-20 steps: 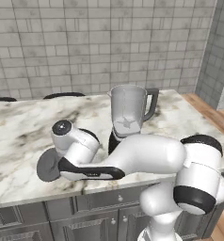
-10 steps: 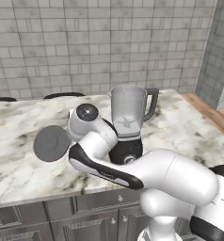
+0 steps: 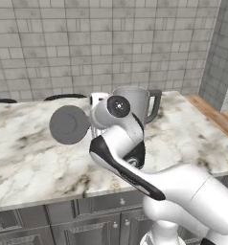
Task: Close the lid blender by securely placing the lid on top.
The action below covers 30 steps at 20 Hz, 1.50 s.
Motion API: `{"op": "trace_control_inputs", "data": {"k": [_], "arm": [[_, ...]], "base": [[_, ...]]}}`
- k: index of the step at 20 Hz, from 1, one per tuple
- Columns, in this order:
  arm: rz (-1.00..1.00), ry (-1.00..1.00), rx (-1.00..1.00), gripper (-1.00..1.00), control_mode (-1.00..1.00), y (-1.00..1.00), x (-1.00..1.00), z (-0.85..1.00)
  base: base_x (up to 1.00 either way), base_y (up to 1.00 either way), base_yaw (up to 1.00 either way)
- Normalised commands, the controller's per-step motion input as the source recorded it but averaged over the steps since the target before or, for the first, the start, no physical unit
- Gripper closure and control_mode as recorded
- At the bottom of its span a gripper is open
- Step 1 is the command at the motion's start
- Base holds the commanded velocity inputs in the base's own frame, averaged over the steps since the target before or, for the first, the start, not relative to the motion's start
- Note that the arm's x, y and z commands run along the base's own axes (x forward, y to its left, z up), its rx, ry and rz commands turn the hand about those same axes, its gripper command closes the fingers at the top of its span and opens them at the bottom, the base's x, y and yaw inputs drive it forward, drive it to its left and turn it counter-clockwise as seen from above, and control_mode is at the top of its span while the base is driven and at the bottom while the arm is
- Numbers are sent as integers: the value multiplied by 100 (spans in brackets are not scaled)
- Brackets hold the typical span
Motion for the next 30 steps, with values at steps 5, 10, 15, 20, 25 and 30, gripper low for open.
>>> {"op": "trace_control_inputs", "data": {"k": [5, 10, 15, 20, 25, 30], "arm": [[0, -29, 0, 100, -100, -52, -5, 100], [0, -9, 0, 100, -100, -56, -14, 100], [0, 0, 1, 100, -100, -60, -27, 100], [0, 3, 0, 100, -100, -57, -23, 41], [0, 8, -3, 100, -100, -61, -1, -1], [0, 12, 0, 100, -100, -77, 5, 6]], "base": [[0, 0, 0], [0, 0, 0], [0, 0, 0], [0, 0, 0], [0, 0, 0], [0, 0, 0]]}}
